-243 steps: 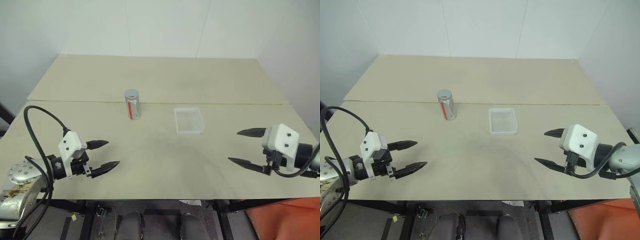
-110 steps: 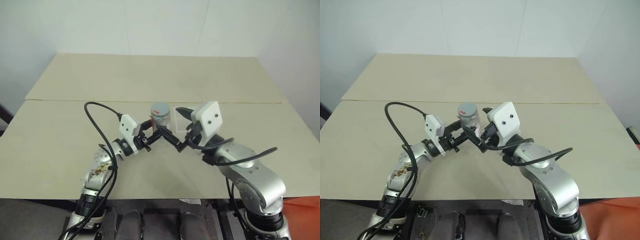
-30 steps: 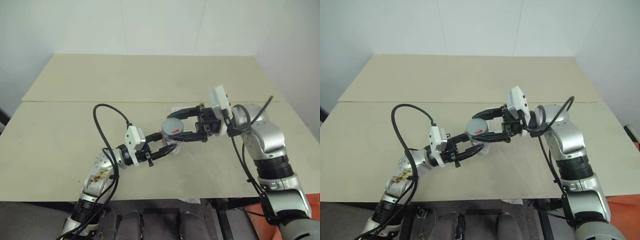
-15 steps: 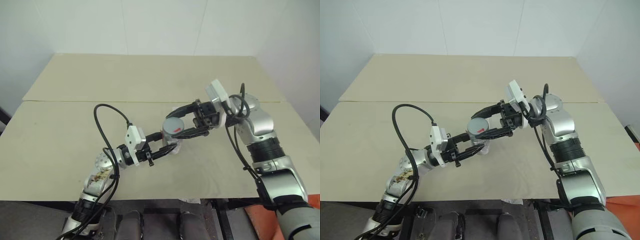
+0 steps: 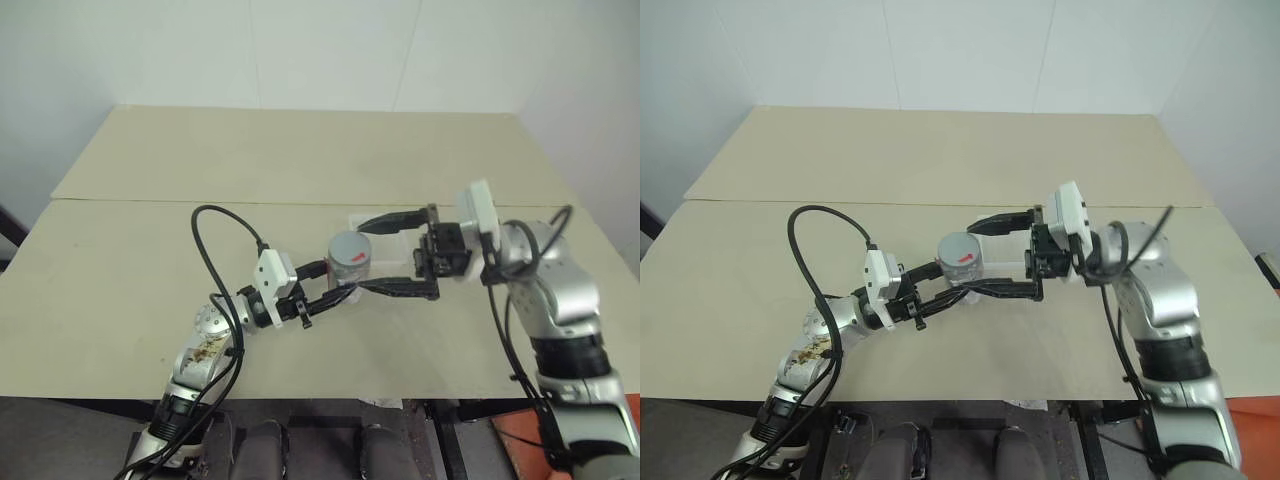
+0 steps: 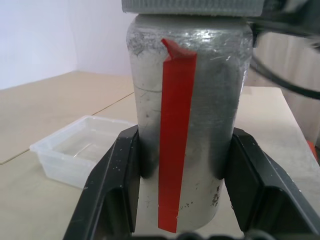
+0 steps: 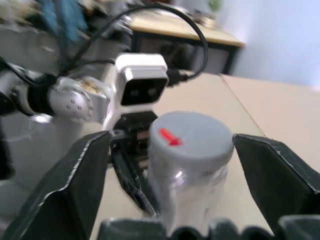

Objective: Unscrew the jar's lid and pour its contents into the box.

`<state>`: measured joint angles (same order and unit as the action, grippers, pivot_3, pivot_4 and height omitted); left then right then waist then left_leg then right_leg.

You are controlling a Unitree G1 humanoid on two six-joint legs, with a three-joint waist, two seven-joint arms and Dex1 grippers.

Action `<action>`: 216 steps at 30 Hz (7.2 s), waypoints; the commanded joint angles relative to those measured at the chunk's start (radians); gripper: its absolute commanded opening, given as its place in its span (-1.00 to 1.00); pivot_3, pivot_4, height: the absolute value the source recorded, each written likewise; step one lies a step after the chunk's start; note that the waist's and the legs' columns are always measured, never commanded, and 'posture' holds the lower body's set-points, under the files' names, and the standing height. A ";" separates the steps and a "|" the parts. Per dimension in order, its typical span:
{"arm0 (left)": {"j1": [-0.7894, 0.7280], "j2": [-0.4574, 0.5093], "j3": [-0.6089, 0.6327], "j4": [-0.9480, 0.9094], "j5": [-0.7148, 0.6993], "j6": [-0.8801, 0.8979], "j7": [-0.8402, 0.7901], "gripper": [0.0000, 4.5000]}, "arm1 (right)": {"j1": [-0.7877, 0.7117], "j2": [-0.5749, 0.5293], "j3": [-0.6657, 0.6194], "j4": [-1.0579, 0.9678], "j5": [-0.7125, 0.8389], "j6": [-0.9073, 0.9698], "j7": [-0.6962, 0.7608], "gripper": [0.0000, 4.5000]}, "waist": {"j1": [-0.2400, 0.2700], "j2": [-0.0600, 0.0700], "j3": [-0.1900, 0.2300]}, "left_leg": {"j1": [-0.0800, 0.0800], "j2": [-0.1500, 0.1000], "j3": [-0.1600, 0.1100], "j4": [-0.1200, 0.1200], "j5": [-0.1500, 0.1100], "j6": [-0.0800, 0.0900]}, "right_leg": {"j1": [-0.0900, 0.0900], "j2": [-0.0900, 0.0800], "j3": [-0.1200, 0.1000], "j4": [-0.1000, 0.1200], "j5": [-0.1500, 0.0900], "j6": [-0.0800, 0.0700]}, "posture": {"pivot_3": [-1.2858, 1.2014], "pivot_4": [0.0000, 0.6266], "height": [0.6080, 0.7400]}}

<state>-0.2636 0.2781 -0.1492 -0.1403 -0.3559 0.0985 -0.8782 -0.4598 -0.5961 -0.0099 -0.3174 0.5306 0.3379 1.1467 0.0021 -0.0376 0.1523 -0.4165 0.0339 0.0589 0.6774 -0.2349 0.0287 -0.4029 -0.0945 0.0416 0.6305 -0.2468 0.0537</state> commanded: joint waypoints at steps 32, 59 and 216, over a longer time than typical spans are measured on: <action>-0.069 -0.066 -0.007 0.098 0.093 -0.103 0.130 -0.10 | 0.175 0.372 0.231 -0.460 -0.430 0.325 -0.949 0.98 | -0.015 0.000 0.000 | 0.000 -0.001 0.000 0.001 0.000 0.000 | 0.000 0.002 0.000 0.000 0.000 0.000 | 0.03 -0.52 1.00; -0.066 -0.069 -0.010 0.096 0.086 -0.091 0.123 -0.10 | 0.192 0.394 0.218 -0.442 -0.405 0.310 -0.915 0.24 | -0.015 0.000 0.000 | 0.000 -0.001 0.000 0.001 0.000 0.000 | 0.000 0.002 0.000 0.000 0.000 0.000 | 0.03 -0.52 1.00; -0.072 -0.066 -0.036 0.170 0.090 -0.211 0.008 -0.10 | -0.110 0.114 0.064 0.143 -0.095 -0.093 -0.148 0.98 | -0.007 0.001 0.000 | 0.000 0.000 0.000 0.001 0.000 0.000 | 0.000 0.002 0.000 0.000 0.000 0.000 | 0.03 -0.52 1.00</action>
<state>-0.3349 0.2140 -0.1844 0.0569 -0.2673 -0.0874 -0.8742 -0.5587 -0.4684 0.0961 -0.1529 0.4158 0.2672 0.9956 -0.0051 -0.0370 0.1526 -0.4162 0.0335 0.0593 0.6782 -0.2347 0.0287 -0.4025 -0.0927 0.0415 0.6303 -0.2464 0.0533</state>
